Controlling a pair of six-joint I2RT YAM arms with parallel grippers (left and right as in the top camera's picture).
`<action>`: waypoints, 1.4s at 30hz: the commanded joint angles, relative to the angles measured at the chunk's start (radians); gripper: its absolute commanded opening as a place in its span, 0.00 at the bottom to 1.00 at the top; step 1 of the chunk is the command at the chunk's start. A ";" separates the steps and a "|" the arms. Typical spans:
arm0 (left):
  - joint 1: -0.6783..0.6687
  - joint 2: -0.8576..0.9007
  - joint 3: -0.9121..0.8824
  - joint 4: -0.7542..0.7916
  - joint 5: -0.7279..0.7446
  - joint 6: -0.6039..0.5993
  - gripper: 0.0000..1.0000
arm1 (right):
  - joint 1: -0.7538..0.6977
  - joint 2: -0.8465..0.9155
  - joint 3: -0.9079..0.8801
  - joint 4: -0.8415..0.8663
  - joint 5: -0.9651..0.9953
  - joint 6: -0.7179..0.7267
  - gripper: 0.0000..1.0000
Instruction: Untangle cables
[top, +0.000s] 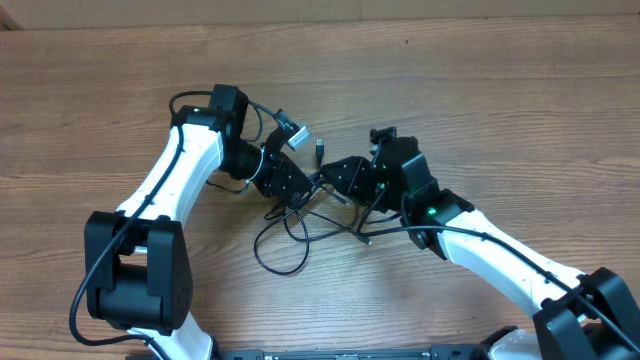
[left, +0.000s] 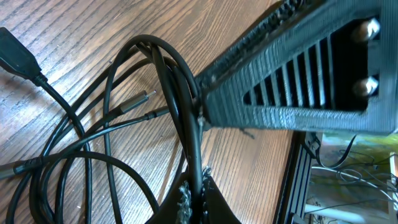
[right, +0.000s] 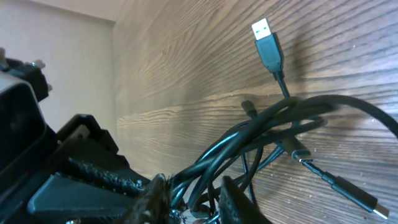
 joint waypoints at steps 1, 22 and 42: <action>-0.005 -0.007 0.018 0.001 -0.002 -0.009 0.04 | 0.017 0.010 0.012 0.008 0.055 0.002 0.24; -0.005 -0.007 0.018 0.001 -0.003 -0.009 0.04 | 0.019 0.048 0.012 -0.029 0.063 -0.003 0.16; -0.005 -0.007 0.018 0.003 -0.002 -0.016 0.04 | 0.071 0.051 0.012 -0.021 0.191 -0.001 0.18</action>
